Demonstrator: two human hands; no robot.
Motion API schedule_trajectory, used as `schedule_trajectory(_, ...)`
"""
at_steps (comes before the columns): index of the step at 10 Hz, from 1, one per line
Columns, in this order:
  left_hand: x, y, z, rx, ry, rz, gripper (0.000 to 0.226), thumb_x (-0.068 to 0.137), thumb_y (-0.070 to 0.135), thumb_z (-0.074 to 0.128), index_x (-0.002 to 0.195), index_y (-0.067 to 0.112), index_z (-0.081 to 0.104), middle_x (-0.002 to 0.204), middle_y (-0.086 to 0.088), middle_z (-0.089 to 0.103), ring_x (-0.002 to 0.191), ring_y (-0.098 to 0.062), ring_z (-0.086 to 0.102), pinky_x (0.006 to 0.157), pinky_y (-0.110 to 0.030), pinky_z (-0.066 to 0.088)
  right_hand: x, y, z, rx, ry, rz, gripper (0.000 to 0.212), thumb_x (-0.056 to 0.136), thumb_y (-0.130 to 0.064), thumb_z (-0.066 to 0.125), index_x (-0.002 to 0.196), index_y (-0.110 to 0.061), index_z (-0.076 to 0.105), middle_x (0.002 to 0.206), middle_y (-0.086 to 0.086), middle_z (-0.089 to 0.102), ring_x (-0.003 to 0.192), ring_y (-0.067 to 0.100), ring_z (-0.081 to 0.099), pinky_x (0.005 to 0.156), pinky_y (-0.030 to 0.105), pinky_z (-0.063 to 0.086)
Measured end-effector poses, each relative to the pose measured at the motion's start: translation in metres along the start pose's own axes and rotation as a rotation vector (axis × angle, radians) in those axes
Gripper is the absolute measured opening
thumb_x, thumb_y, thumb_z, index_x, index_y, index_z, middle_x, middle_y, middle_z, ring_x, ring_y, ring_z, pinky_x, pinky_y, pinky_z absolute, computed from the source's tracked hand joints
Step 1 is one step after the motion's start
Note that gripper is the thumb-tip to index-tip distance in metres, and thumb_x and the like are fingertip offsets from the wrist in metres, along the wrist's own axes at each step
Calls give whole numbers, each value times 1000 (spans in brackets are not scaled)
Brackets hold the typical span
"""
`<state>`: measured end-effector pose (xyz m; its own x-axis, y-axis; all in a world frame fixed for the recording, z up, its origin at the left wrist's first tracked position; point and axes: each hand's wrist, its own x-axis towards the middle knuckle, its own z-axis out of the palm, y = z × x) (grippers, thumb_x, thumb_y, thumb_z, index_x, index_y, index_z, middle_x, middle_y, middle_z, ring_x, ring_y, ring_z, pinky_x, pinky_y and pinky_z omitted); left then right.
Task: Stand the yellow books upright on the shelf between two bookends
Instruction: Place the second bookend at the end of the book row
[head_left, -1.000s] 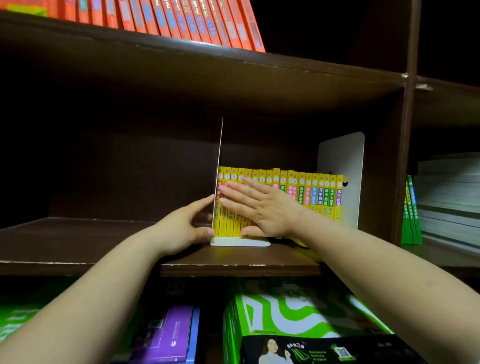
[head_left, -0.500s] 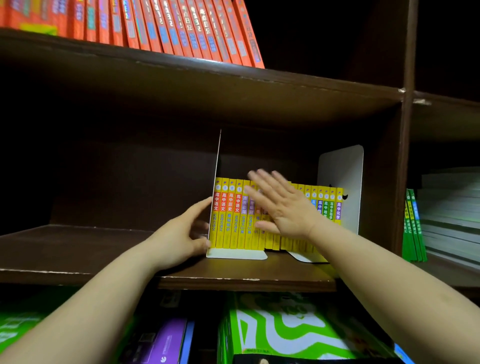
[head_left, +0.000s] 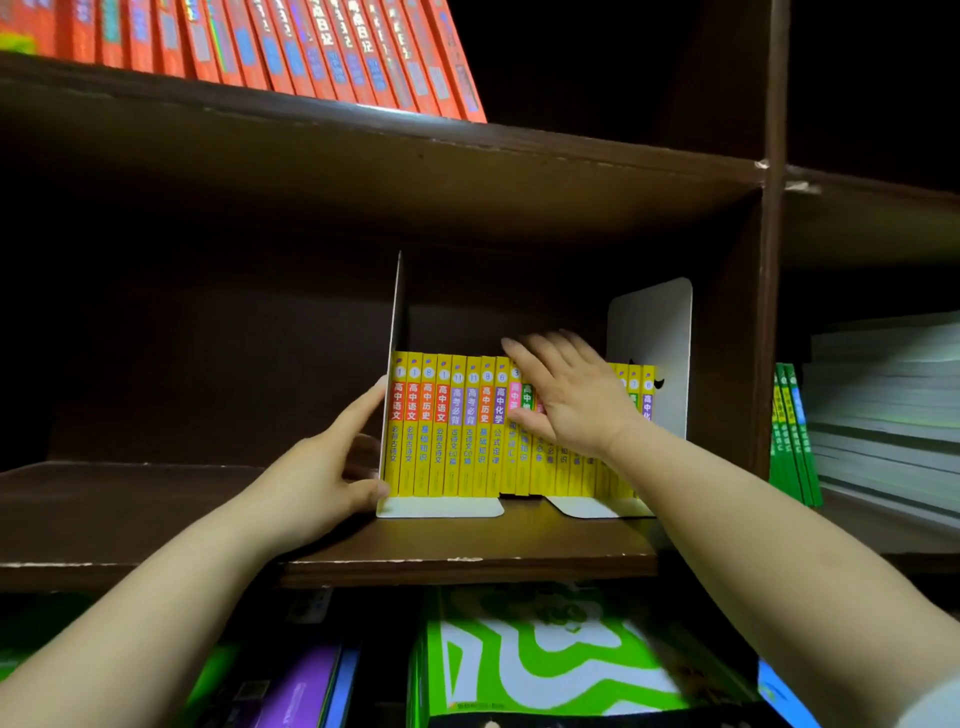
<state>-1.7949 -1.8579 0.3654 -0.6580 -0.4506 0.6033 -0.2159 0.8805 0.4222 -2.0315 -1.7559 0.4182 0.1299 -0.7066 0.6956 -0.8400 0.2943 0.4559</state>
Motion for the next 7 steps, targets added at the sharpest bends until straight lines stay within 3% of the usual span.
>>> schedule_trajectory(1,-1,0,0,30,7,-7,92,80,16,64,107,65,-9,103,11,46,78,6,50,66,-6,39,-4,-3,0,41,28,-24,70,91,-49,36,145,-13,10,155,11,16,143,26,15,115,31,-6)
schedule_trajectory(2,0,-2,1,25,25,-22,93,79,14,65,109,64,-7,116,5,53,87,3,45,70,-11,38,-11,-8,-7,95,-18,-35,78,87,-50,44,145,-11,9,152,14,22,140,28,21,115,32,-1)
schedule_trajectory(3,1,-5,1,31,18,-33,92,79,15,65,108,65,-7,131,-2,52,80,8,42,62,-3,33,-12,-14,-11,134,-45,22,85,83,-52,51,145,-13,10,148,13,29,138,29,22,116,34,4)
schedule_trajectory(5,0,-2,0,52,15,-30,93,79,17,65,110,63,-10,139,-5,47,107,-8,51,69,-11,35,-14,-17,-32,188,-121,105,81,83,-48,54,145,-18,10,152,7,23,142,22,15,116,33,-1)
schedule_trajectory(6,-4,5,-3,49,3,-79,93,79,18,65,128,53,-6,137,-7,49,109,-15,54,79,-19,38,-28,-19,-56,343,86,244,59,87,-33,55,139,-14,32,148,8,33,138,23,26,115,32,11)
schedule_trajectory(7,-33,18,-10,25,107,-52,79,77,20,68,137,38,20,129,-5,55,109,-11,55,89,-15,37,-64,-18,-103,525,622,237,28,82,-19,58,107,-8,65,109,7,65,109,18,57,94,15,33)
